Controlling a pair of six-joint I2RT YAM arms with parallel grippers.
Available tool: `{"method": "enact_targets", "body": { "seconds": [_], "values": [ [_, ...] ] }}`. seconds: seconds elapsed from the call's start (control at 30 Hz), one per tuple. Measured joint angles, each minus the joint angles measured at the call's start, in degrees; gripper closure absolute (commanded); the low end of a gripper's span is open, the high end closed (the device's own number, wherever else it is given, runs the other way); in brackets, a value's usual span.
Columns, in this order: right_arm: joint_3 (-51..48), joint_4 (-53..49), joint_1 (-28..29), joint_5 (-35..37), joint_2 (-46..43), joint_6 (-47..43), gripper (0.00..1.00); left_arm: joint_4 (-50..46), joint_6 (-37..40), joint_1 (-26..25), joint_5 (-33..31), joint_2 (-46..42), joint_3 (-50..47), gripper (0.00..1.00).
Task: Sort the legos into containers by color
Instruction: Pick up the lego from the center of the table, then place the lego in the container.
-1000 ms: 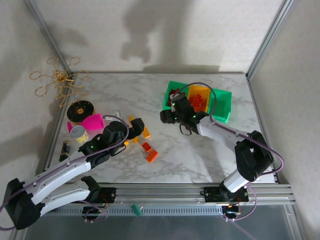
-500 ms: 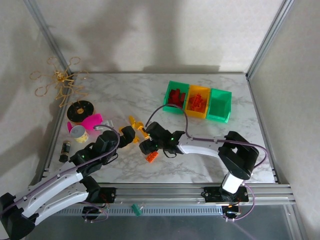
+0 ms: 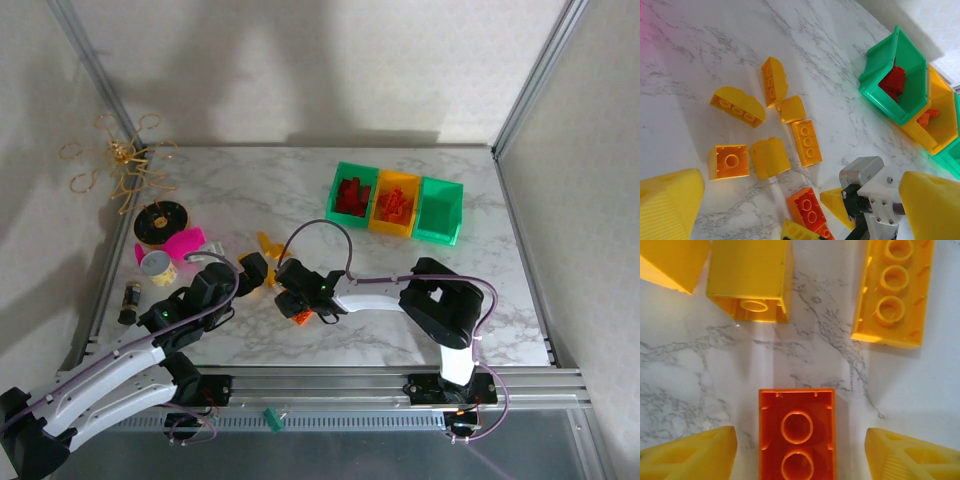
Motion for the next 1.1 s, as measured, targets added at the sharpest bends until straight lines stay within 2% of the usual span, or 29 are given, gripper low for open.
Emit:
{"method": "enact_targets", "body": {
  "seconds": [0.37, 0.5, 0.83, 1.1],
  "values": [
    [1.2, -0.87, 0.0, 3.06, 1.11, 0.33, 0.68, 0.04, 0.0, 0.0, 0.02, 0.17, -0.11, 0.0],
    [1.2, -0.79, 0.0, 3.04, 1.03, 0.96, 0.75, 0.09, 0.02, 0.0, 0.02, 0.22, -0.11, 0.0],
    [1.09, -1.51, -1.05, 2.49, -4.57, 3.39, 0.8, 0.7, 0.5, 0.07, 0.85, 2.08, 0.17, 0.0],
    [-0.48, -1.88, -8.74, 1.03, -13.33, 5.99, 0.8, 5.03, 1.7, 0.22, 3.63, 7.21, 2.82, 0.0]
  ]
}}
